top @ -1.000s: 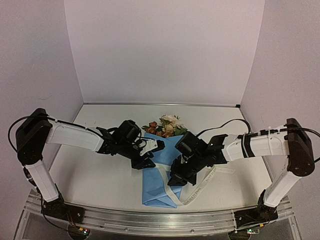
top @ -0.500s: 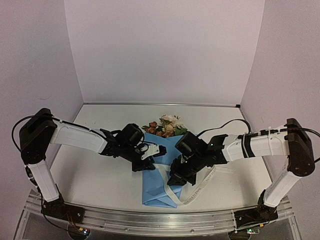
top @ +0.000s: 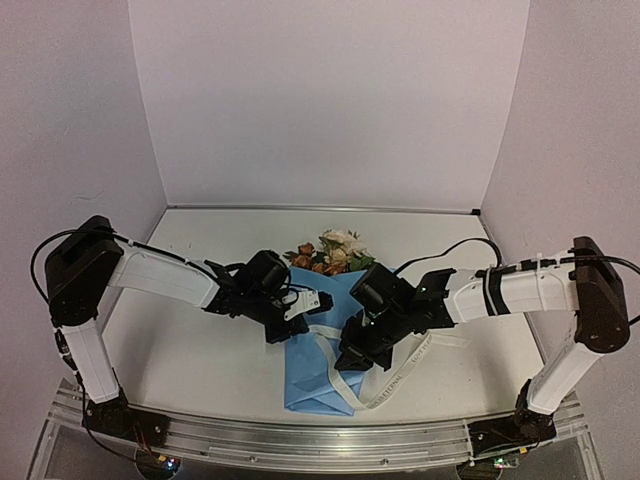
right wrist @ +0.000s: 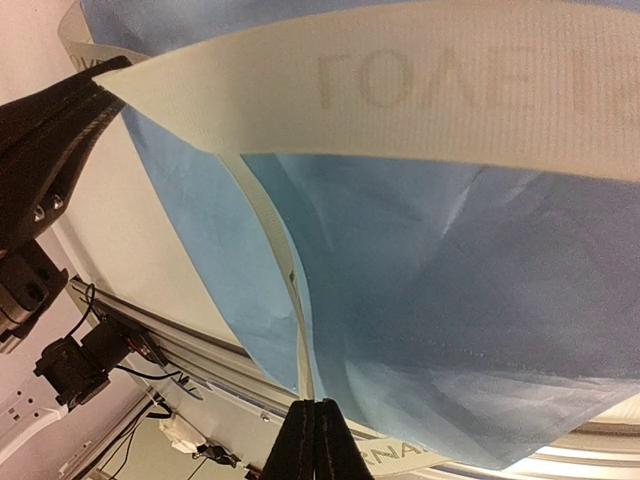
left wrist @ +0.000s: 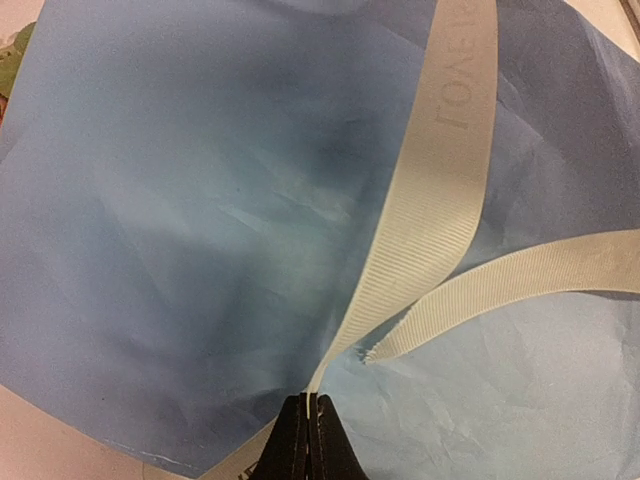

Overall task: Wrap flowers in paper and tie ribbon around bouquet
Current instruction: Cross the ribbon over the folded bouquet.

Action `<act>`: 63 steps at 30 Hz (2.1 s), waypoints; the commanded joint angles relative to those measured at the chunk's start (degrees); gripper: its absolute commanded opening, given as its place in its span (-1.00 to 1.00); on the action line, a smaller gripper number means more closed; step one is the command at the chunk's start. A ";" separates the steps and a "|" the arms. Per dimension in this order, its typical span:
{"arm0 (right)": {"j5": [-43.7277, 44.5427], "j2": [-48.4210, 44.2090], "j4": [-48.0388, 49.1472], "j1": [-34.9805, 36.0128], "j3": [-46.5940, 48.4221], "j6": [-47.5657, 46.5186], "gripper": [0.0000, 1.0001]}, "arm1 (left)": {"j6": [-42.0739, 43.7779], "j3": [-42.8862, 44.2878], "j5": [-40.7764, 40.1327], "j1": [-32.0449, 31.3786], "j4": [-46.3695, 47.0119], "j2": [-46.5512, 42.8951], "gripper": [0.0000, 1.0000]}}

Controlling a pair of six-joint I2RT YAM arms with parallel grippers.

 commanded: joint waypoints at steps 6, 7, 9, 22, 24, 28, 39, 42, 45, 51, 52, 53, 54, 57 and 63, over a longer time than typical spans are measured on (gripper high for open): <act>0.88 2.52 1.05 -2.62 3.96 -0.33 -1.00 | -1.08 0.31 -1.27 -0.18 4.77 -5.16 -1.00; 0.72 3.10 1.05 -2.99 4.55 -0.38 -1.00 | -1.26 0.28 -1.23 -0.12 4.79 -5.34 -1.00; 0.18 4.11 1.05 -3.84 5.42 -0.40 -1.00 | -1.83 0.18 -0.51 0.56 4.49 -5.72 -1.00; -4.46 7.81 -5.16 -11.75 12.83 -4.93 -1.00 | 0.09 -0.24 2.52 0.94 2.45 -5.84 -1.00; -4.68 9.57 -8.27 -12.30 15.69 -6.75 -1.00 | -0.07 -0.21 2.93 0.90 2.33 -5.65 -1.00; -4.52 12.40 -12.64 -13.50 19.59 -10.45 -1.00 | -0.59 -0.24 3.82 0.90 2.02 -5.24 -0.98; -2.88 9.70 -19.15 -13.47 21.07 -23.40 -0.83 | -6.45 0.16 4.25 1.03 2.70 -4.92 -0.31; -3.20 8.02 -19.44 -13.08 21.00 -25.39 -0.63 | -11.46 1.00 5.02 1.87 4.48 -5.41 -0.12; -1.56 5.11 -20.71 -12.62 20.10 -27.66 -0.40 | -18.92 3.51 5.15 3.05 6.54 -5.56 -0.03; 8.39 -1.49 -26.28 -12.60 17.16 -34.87 -0.17 | -39.14 11.39 -4.37 3.52 2.91 -1.77 0.02; 9.83 -1.83 -27.16 -12.61 17.32 -36.45 -0.14 | -43.15 14.16 -5.40 3.55 0.14 -0.37 0.02; 11.28 -2.08 -28.00 -12.63 17.44 -37.92 -0.11 | -47.70 17.27 -6.61 3.58 -2.71 1.02 0.02; 12.39 -2.40 -28.31 -12.71 17.15 -38.55 -0.10 | -51.37 19.79 -7.00 3.62 -5.32 2.68 0.02; 15.37 -4.38 -28.34 -13.77 14.86 -39.44 -0.08 | -62.03 26.39 -11.03 3.62 -14.95 7.33 0.11; 22.42 -11.40 -28.32 -15.84 8.82 -39.94 -0.03 | -73.42 32.23 -20.42 1.21 -24.45 10.50 0.24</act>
